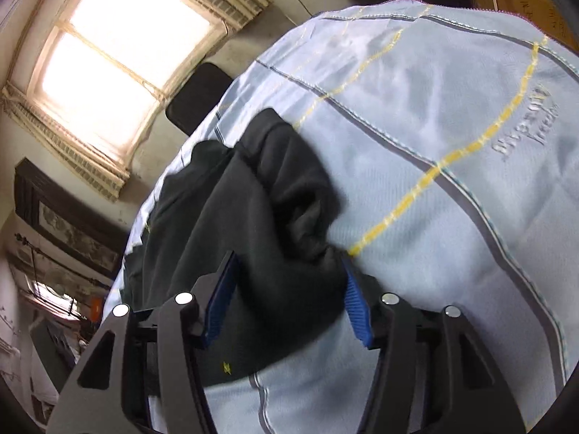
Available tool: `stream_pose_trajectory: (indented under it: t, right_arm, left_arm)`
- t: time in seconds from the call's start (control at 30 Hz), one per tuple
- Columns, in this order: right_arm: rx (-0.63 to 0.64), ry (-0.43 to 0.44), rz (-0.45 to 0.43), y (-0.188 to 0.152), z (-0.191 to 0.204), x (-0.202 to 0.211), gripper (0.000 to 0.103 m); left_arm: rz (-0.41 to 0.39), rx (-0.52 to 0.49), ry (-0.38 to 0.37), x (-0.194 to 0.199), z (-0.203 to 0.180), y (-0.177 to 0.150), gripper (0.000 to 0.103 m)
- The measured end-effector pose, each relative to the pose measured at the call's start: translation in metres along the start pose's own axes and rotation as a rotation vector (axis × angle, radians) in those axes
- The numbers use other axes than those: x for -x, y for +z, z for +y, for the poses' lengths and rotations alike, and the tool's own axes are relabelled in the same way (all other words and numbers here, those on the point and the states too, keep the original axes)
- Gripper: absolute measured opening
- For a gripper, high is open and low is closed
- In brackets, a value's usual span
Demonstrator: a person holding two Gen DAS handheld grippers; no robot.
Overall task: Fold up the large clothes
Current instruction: 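Close the right gripper on the side edge of the folded black hoodie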
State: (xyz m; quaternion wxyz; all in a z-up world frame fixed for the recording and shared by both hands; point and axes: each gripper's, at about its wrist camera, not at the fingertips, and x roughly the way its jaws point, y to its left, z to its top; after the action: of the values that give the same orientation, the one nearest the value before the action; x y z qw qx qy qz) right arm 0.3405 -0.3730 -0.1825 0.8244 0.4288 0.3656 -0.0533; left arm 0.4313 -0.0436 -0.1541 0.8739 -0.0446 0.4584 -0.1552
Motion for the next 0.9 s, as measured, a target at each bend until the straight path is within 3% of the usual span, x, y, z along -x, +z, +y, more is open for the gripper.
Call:
stream_pose_trajectory:
  t: [0.1, 0.17, 0.2, 0.23, 0.47, 0.73, 0.8, 0.9]
  right_arm:
    - [0.007, 0.102, 0.035, -0.004, 0.004, 0.005, 0.054]
    - [0.018, 0.11, 0.056, -0.005, 0.007, 0.002, 0.052]
    - [-0.009, 0.099, 0.08, -0.004, 0.001, -0.005, 0.039]
    - [-0.024, 0.073, 0.086, -0.003, -0.003, -0.01, 0.035]
    - [0.015, 0.071, 0.074, -0.006, 0.002, -0.01, 0.038]
    - [0.059, 0.081, 0.087, -0.006, 0.007, -0.011, 0.045]
    - [0.041, 0.069, 0.095, -0.004, 0.004, -0.011, 0.032]
    - [0.006, 0.088, 0.111, -0.003, -0.001, -0.014, 0.025]
  left_arm:
    - [0.002, 0.002, -0.003, 0.0, 0.001, 0.001, 0.073]
    - [0.003, 0.002, -0.005, 0.001, 0.001, 0.001, 0.073]
    - [0.004, 0.004, -0.007, 0.001, 0.002, 0.001, 0.073]
    - [0.005, 0.01, -0.011, 0.001, 0.002, 0.001, 0.073]
    - [-0.002, 0.027, -0.009, 0.007, 0.002, 0.001, 0.065]
    - [-0.01, -0.004, 0.008, 0.007, -0.005, -0.001, 0.065]
    - [-0.001, -0.017, 0.019, 0.005, -0.006, -0.001, 0.065]
    - [0.006, -0.032, 0.035, 0.002, -0.007, 0.0, 0.066]
